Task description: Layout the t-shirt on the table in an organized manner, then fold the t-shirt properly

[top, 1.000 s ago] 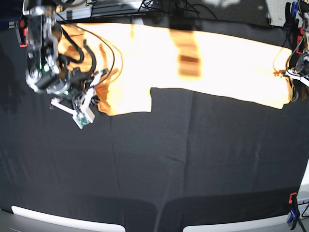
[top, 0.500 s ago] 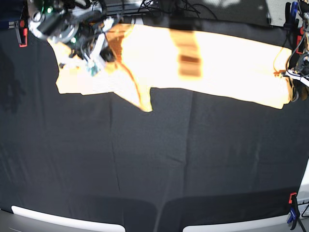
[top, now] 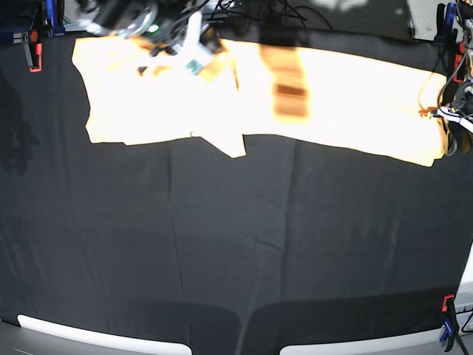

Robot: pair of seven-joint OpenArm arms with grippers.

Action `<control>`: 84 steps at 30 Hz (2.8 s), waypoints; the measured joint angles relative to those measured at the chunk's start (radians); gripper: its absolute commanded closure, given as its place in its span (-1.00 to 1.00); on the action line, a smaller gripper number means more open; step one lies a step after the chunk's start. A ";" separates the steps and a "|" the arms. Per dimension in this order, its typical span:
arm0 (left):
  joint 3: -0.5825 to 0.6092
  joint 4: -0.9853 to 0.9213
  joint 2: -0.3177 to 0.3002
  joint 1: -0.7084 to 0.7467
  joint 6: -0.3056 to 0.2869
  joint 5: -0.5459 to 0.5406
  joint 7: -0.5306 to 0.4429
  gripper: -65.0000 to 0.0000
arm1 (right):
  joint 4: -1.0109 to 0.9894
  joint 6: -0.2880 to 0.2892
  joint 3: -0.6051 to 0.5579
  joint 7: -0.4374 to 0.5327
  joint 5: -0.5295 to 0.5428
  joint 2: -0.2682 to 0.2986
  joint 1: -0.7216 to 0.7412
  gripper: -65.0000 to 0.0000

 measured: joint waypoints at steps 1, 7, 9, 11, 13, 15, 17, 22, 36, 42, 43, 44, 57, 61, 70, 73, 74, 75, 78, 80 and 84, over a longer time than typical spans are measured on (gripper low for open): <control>0.000 0.000 0.000 0.000 0.000 0.000 0.000 0.32 | 0.000 -0.014 -0.023 0.003 -0.026 0.000 0.000 1.00; 0.000 0.000 0.000 0.000 0.000 0.000 0.000 0.32 | 0.000 -0.036 -0.056 -0.024 -0.072 0.000 0.000 0.84; 0.000 0.000 0.000 0.000 0.000 0.000 0.000 0.32 | 0.000 -0.036 -0.056 -0.032 -0.073 0.000 0.001 0.47; 0.000 0.000 0.000 0.000 0.000 0.000 0.000 0.32 | 0.000 -0.036 -0.055 -0.032 -0.073 0.000 0.001 0.29; 0.000 0.000 0.000 0.000 0.000 0.000 0.021 0.32 | 0.000 -0.036 -0.044 -0.023 -0.072 0.000 0.001 0.29; 0.000 0.000 0.000 0.000 0.000 0.000 0.066 0.32 | 0.000 -0.036 -0.014 -0.013 -0.069 0.000 0.001 0.29; 0.000 0.000 -0.001 0.000 -0.011 -0.004 0.125 0.32 | 0.000 -0.036 0.035 -0.013 -0.069 0.000 0.003 0.29; 0.000 0.000 -0.002 0.003 -0.167 -0.164 0.243 0.32 | 0.000 -0.036 0.197 0.014 -0.068 0.000 0.003 0.29; 0.000 0.000 -0.006 -0.001 -0.185 -0.204 0.394 0.32 | 0.000 -0.036 0.463 0.014 -0.007 -0.001 0.003 0.29; -0.005 0.000 -0.007 0.000 -0.293 -0.306 0.483 0.44 | 0.000 -0.035 0.476 0.022 0.014 0.000 0.012 0.29; -0.005 0.000 -0.008 0.000 -0.301 -0.326 0.494 0.50 | 0.000 -0.035 0.476 0.022 0.014 0.000 0.018 0.29; -0.005 0.000 -0.007 0.000 -0.308 -0.338 0.498 0.58 | 0.000 -0.035 0.476 0.022 0.014 0.000 0.023 0.29; -0.004 0.000 -0.008 0.003 -0.314 -0.294 0.384 0.60 | 0.000 -0.035 0.476 0.029 0.014 0.000 0.066 0.29; -0.004 0.000 -0.015 0.003 -0.289 -0.243 0.321 0.17 | 0.000 -0.035 0.476 0.029 0.014 0.000 0.066 0.29; -0.004 0.000 -0.043 0.000 -0.183 -0.150 0.383 0.18 | 0.000 -0.035 0.476 0.029 0.014 0.000 0.066 0.29; -0.004 0.000 -0.046 0.000 -0.215 -0.216 0.449 0.19 | 0.000 -0.035 0.476 0.029 0.014 0.000 0.066 0.29; -0.004 0.000 -0.047 0.000 -0.246 -0.243 0.472 0.20 | 0.000 -0.035 0.476 0.029 0.014 0.000 0.066 0.29; -0.004 0.000 -0.047 0.000 -0.266 -0.271 0.490 0.22 | 0.000 -0.035 0.476 0.029 0.014 0.000 0.066 0.29; -0.004 0.000 -0.045 0.002 -0.291 -0.337 0.524 0.23 | 0.000 -0.035 0.476 0.029 0.014 0.000 0.066 0.29; -0.004 0.000 -0.044 0.003 -0.293 -0.365 0.528 0.29 | 0.000 -0.035 0.476 0.029 0.014 0.000 0.066 0.29; -0.004 0.000 -0.044 0.003 -0.301 -0.414 0.548 0.54 | 0.000 -0.035 0.476 0.029 0.014 0.000 0.066 0.29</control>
